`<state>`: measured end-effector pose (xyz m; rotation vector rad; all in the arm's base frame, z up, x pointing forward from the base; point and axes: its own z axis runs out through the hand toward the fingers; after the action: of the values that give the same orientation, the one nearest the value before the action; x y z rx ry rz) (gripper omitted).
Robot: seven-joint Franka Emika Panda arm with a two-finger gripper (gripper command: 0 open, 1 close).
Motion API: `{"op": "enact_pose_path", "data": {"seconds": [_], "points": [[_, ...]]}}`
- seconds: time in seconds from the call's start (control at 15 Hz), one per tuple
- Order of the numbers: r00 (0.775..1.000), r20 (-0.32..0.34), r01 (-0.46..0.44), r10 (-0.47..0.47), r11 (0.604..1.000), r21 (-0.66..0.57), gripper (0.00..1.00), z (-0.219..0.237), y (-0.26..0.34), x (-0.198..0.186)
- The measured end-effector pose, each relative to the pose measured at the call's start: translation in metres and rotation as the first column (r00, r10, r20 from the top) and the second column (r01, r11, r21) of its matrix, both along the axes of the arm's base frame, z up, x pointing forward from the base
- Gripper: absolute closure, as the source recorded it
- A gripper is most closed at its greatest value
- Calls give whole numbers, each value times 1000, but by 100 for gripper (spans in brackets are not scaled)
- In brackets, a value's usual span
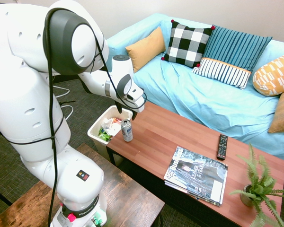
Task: Throw the can in the trash bin
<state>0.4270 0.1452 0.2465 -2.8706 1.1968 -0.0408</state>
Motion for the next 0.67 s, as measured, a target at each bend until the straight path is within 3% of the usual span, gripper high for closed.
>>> {"op": "enact_pose_path", "data": {"seconds": [0.67], "points": [[994,-105,37,-39,999,-26,0,-64,4,4]]}}
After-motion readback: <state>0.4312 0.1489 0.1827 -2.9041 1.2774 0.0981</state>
